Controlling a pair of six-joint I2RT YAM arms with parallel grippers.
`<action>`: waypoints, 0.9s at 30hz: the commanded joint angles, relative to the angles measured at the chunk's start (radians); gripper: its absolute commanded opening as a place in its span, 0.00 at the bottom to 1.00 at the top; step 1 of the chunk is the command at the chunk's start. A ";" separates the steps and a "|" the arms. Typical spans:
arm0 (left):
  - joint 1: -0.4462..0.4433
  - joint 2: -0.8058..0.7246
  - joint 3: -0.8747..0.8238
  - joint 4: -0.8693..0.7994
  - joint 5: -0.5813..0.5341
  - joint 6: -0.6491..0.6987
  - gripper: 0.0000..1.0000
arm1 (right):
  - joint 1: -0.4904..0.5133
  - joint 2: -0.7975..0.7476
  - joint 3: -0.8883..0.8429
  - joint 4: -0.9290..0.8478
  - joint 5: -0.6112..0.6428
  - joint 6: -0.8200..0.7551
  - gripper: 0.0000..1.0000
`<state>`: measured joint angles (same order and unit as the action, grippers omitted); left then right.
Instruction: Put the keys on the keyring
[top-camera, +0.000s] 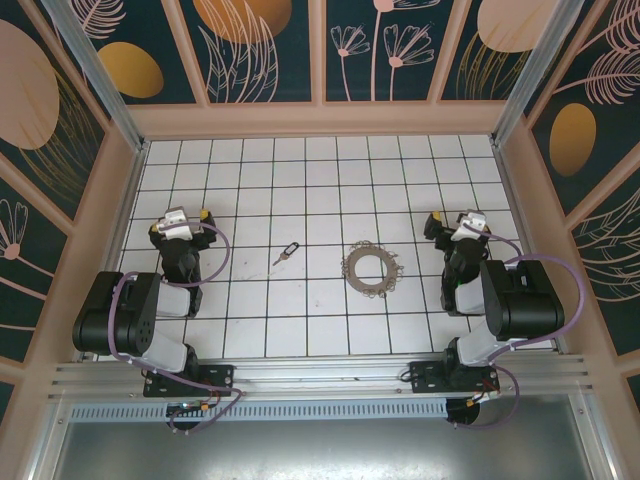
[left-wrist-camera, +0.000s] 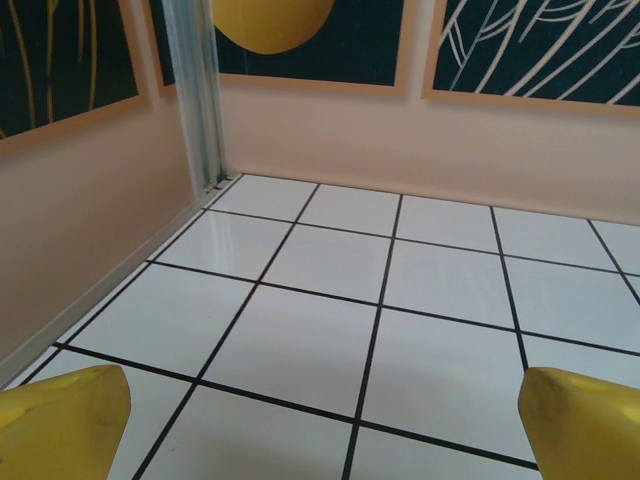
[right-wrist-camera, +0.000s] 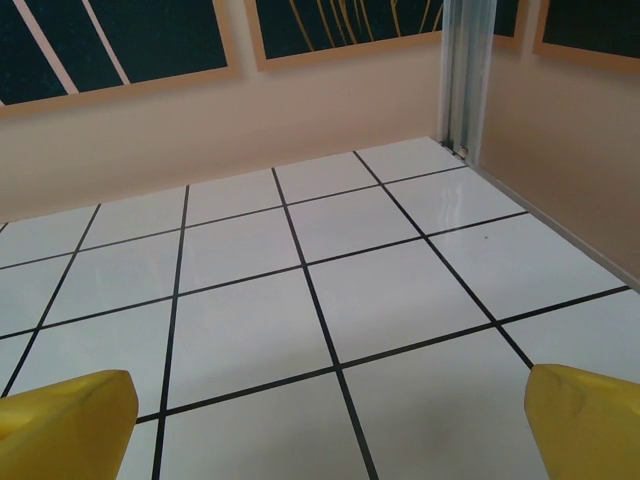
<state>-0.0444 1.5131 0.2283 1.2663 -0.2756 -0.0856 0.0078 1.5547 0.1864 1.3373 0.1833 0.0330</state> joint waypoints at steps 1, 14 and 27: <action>0.006 -0.041 0.031 -0.073 0.058 0.015 0.99 | 0.004 -0.015 -0.055 0.132 0.043 0.009 0.99; 0.002 -0.414 0.206 -0.677 0.238 -0.151 0.99 | 0.066 -0.239 0.084 -0.264 0.149 -0.036 0.99; -0.208 -0.419 0.419 -1.080 0.502 -0.388 0.99 | 0.182 -0.453 0.449 -1.342 -0.152 0.294 0.99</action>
<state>-0.1455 1.1122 0.6479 0.2733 0.2100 -0.4545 0.1379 1.1690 0.6579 0.2691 0.1226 0.2287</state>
